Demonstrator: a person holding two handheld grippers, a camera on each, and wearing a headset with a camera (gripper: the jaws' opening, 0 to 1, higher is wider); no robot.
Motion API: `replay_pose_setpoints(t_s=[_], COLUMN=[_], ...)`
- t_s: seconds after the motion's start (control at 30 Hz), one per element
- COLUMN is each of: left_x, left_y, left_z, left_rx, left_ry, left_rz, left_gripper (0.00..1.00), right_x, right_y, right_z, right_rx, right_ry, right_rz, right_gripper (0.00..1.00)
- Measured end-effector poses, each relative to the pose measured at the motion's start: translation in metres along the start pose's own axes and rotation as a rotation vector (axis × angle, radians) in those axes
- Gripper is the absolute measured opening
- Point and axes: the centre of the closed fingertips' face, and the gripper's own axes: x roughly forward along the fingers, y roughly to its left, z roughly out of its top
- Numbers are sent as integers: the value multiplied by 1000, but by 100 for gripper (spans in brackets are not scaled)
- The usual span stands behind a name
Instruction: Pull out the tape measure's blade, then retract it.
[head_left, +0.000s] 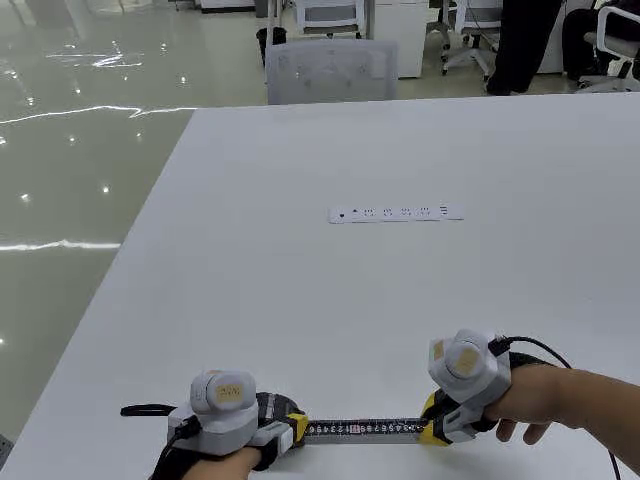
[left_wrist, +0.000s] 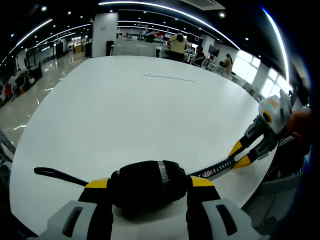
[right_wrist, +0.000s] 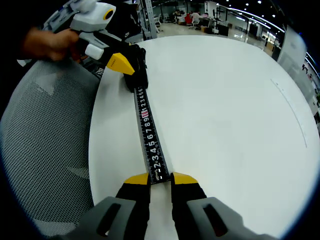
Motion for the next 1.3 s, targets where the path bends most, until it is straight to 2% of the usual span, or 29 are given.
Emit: replay_pose_setpoints(t_s=[1.3], left_x=[0], left_y=[1], left_z=[1], left_rx=[-7], left_ry=[0], left_rz=[-8], left_gripper=[55], right_x=[12], right_y=[7], right_z=[20], right_rx=[-7], right_ry=[-22], right_rz=[7], right_gripper=[14])
